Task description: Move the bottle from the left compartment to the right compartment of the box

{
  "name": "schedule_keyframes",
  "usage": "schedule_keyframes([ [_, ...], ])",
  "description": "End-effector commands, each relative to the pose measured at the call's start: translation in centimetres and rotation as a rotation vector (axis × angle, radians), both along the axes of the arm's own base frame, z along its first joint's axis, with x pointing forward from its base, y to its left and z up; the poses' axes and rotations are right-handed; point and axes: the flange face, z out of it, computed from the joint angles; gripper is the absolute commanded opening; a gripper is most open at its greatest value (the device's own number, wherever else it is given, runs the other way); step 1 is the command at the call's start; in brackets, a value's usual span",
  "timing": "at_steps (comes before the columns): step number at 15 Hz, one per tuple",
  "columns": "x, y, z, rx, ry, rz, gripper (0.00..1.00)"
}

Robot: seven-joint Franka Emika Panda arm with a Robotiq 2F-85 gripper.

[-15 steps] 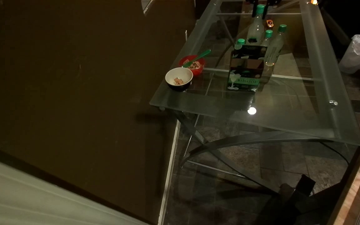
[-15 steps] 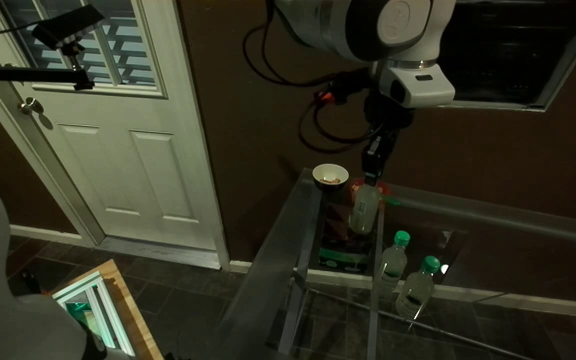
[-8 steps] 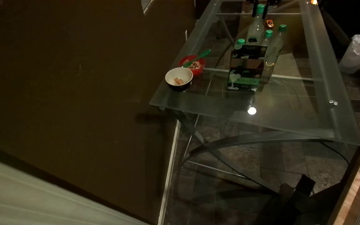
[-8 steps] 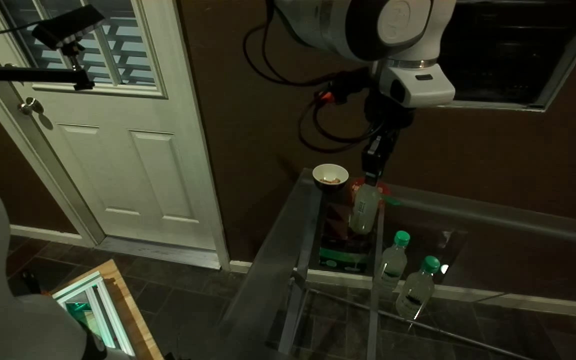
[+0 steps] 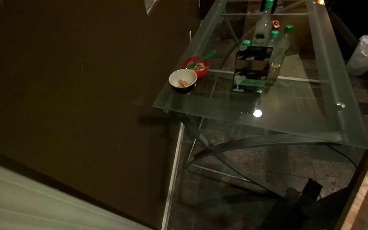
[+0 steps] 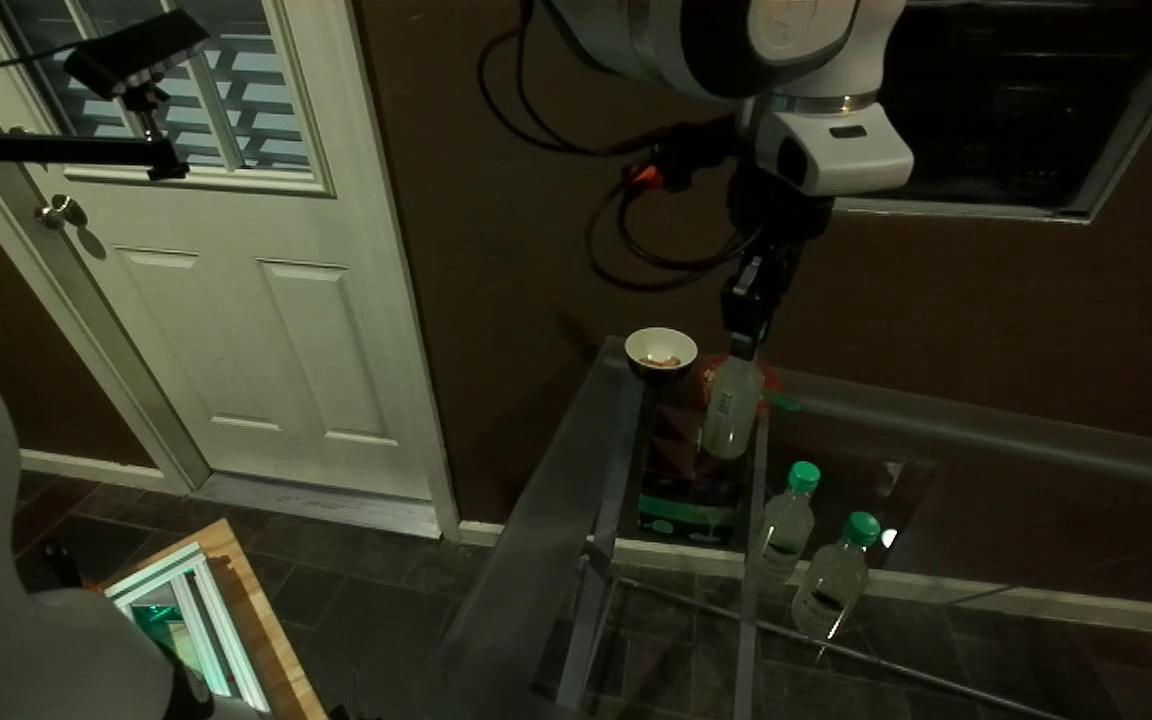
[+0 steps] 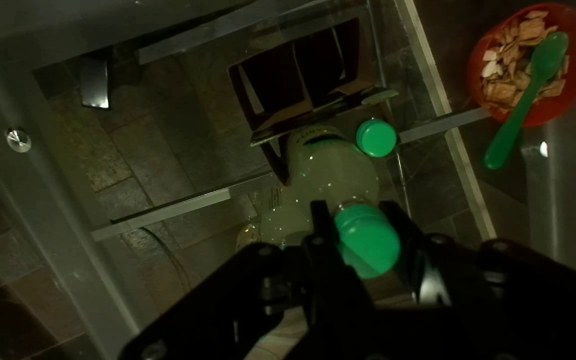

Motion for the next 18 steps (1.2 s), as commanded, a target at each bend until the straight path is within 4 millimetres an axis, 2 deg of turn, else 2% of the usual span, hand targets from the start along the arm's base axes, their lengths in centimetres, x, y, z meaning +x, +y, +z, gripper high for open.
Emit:
schedule_keyframes([
  [1,-1.2,0.2,0.7,-0.009,0.001,-0.02,0.07],
  [11,-0.7,0.0,-1.4,-0.006,0.039,-0.021,0.07],
  [18,0.7,0.0,-4.3,-0.005,0.032,-0.008,0.07],
])
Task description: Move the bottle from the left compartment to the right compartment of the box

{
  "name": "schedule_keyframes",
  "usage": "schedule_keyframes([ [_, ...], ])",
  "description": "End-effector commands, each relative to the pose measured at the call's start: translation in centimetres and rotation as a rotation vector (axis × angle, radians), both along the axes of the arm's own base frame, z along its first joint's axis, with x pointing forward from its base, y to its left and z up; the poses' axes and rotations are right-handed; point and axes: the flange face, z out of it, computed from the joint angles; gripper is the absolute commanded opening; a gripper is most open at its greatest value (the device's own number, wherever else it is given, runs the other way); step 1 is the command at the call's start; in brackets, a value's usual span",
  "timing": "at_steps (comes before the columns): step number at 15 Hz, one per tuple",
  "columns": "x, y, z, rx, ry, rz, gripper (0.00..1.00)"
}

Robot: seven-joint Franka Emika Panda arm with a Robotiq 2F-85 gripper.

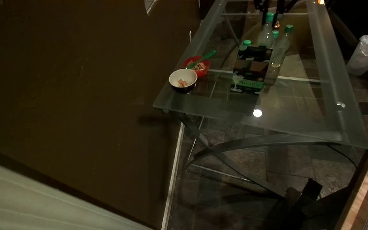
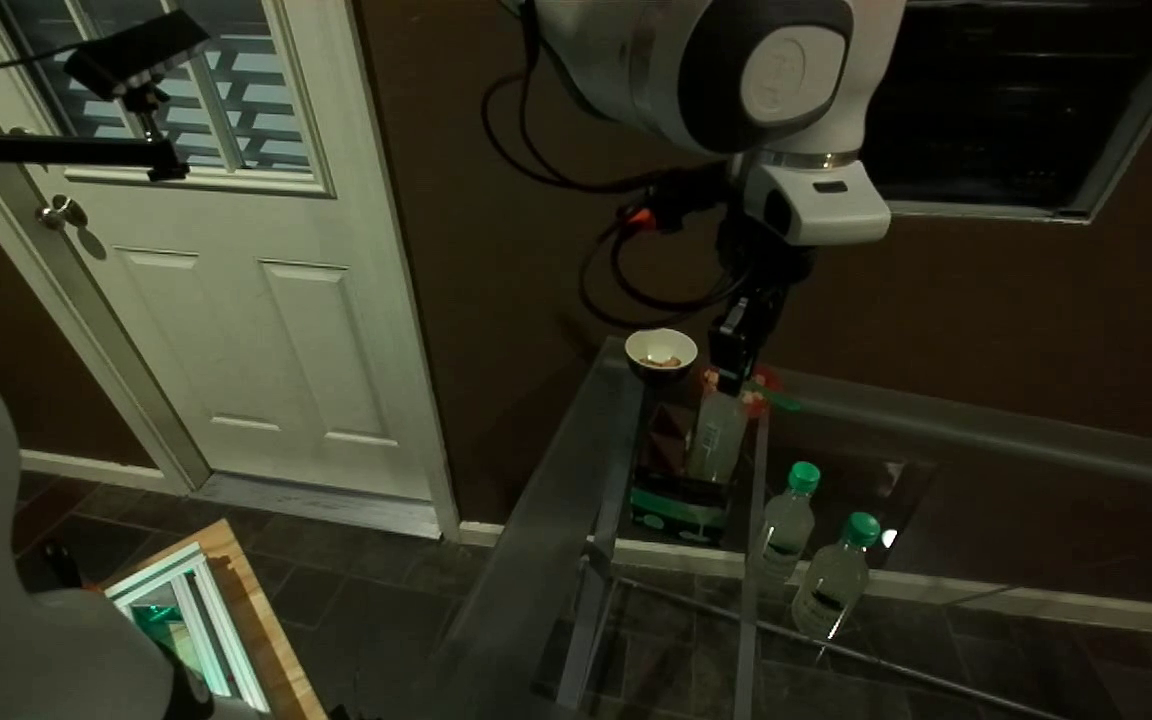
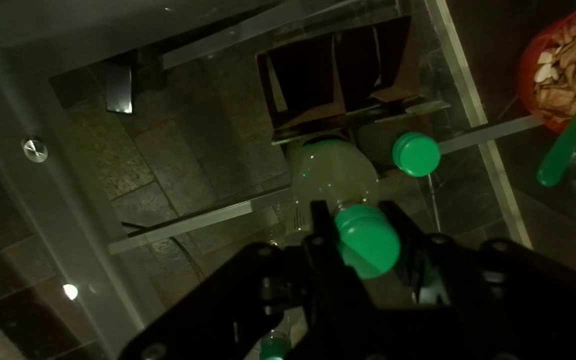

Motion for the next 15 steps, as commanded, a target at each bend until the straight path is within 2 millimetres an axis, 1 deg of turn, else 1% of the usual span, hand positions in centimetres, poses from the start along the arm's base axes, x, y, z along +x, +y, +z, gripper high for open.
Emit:
schedule_keyframes([
  [1,1.0,0.0,-1.1,-0.002,-0.035,0.001,0.07],
  [5,2.0,-0.2,-3.0,-0.037,-0.08,0.023,0.07],
  [9,2.6,-0.2,-4.9,-0.033,-0.08,0.043,0.07],
  [15,3.2,-0.7,-6.3,-0.035,-0.092,0.057,0.07],
])
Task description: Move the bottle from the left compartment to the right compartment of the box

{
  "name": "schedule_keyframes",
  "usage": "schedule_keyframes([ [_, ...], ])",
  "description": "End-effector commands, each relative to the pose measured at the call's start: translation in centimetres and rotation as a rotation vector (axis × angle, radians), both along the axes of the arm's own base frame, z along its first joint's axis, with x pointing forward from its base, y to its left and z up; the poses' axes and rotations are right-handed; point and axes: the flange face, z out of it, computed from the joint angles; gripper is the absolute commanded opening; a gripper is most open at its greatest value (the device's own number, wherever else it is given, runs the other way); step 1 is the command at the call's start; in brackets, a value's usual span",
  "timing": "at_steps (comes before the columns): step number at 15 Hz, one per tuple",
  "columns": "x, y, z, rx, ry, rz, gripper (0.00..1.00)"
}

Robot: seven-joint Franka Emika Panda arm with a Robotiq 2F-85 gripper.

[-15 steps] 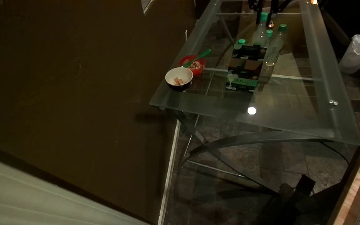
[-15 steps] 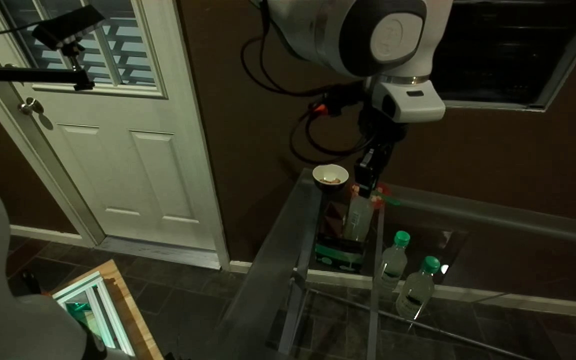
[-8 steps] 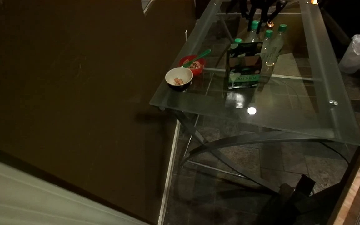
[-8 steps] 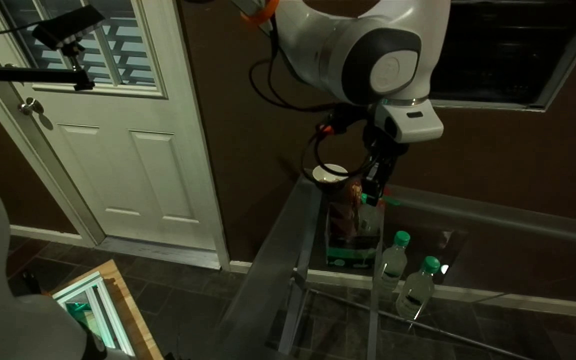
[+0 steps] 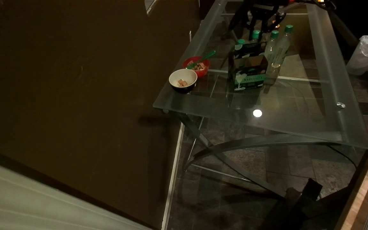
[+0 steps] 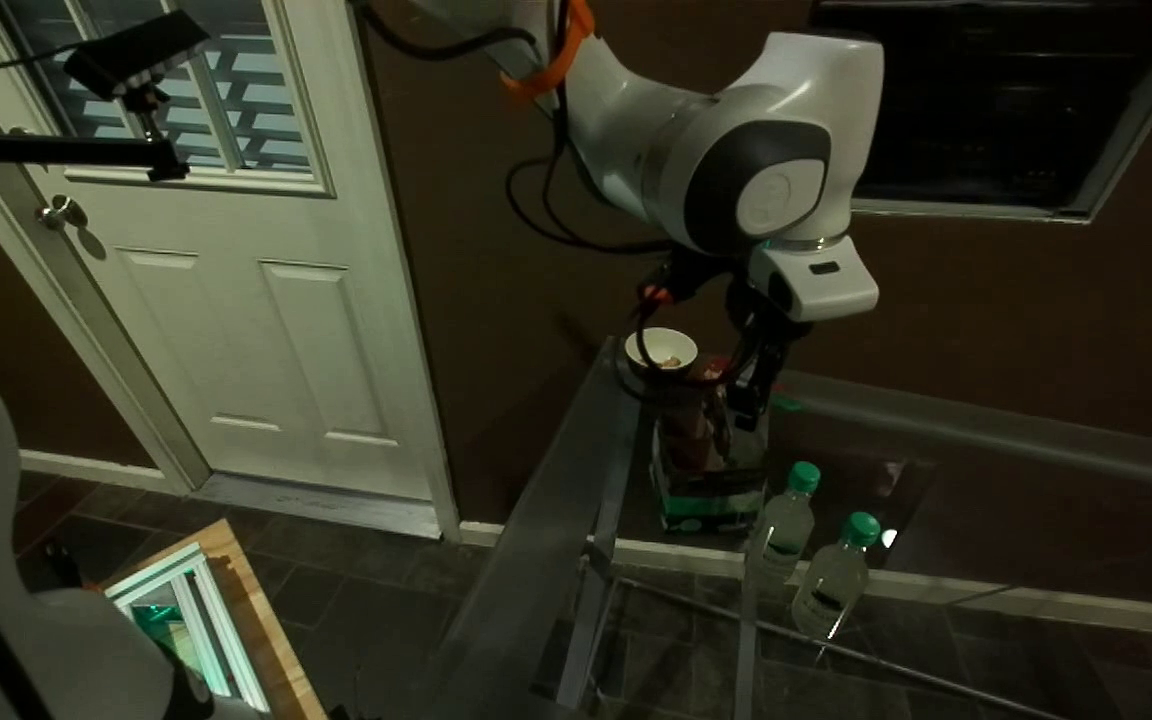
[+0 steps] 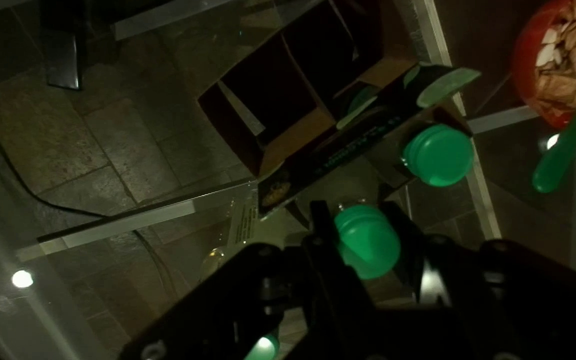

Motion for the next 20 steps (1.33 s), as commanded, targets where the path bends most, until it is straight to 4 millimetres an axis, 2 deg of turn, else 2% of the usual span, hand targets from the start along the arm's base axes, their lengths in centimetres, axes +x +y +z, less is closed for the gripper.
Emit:
schedule_keyframes([
  [1,0.5,-0.5,-0.1,0.002,-0.028,0.015,0.07],
  [9,0.5,-1.0,-1.4,0.007,-0.014,0.053,0.07],
  [10,0.6,-1.0,-1.5,0.008,-0.013,0.059,0.44],
  [11,0.6,-0.9,-1.5,0.008,-0.013,0.065,0.55],
  [14,0.6,-0.8,-1.2,0.009,-0.019,0.08,0.75],
  [17,0.1,-0.5,0.2,0.0,-0.034,0.102,0.97],
  [20,-0.9,0.0,2.7,-0.044,-0.055,0.159,1.0],
])
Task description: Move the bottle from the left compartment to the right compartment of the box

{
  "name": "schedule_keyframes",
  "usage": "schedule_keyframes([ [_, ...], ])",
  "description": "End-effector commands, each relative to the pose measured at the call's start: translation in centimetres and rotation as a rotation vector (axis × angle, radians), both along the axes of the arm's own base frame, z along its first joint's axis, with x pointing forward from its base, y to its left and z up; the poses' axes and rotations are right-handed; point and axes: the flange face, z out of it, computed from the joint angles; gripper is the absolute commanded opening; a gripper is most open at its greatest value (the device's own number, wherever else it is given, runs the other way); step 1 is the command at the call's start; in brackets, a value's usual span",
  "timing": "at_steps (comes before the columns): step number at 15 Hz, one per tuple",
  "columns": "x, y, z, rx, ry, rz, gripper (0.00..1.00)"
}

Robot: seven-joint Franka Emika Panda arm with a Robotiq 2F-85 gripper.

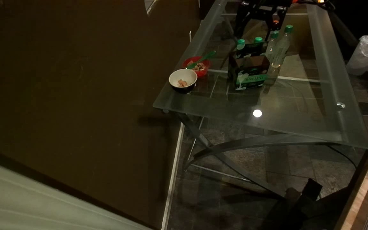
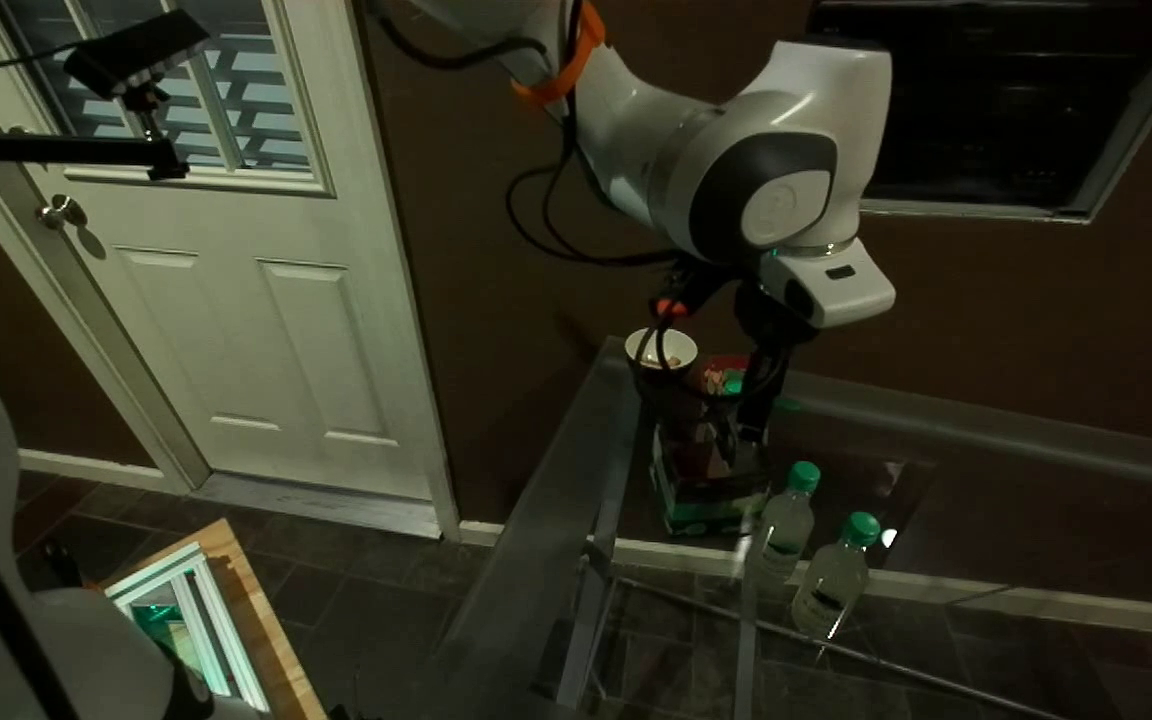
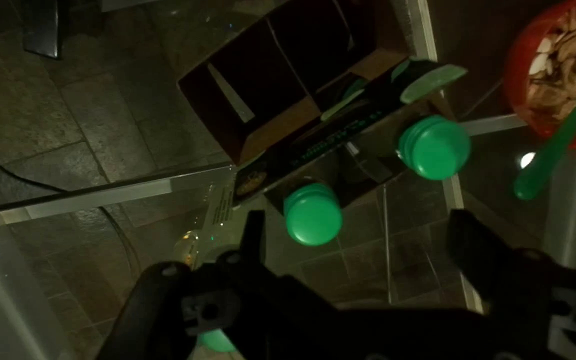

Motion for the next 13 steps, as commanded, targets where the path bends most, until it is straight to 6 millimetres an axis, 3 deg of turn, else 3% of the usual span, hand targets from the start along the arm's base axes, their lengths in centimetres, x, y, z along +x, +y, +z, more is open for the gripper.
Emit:
schedule_keyframes([
  [1,-1.8,1.0,3.8,-0.047,-0.045,0.105,1.0],
  [5,-4.7,3.6,6.8,-0.116,-0.031,0.329,1.0],
  [8,-7.4,5.6,6.9,-0.094,0.026,0.483,1.0],
  [10,-8.6,6.6,5.9,-0.066,0.079,0.582,1.0],
  [11,-6.5,5.8,6.2,-0.08,0.05,0.496,1.0],
  [13,-7.6,6.4,5.7,-0.073,0.074,0.548,1.0],
])
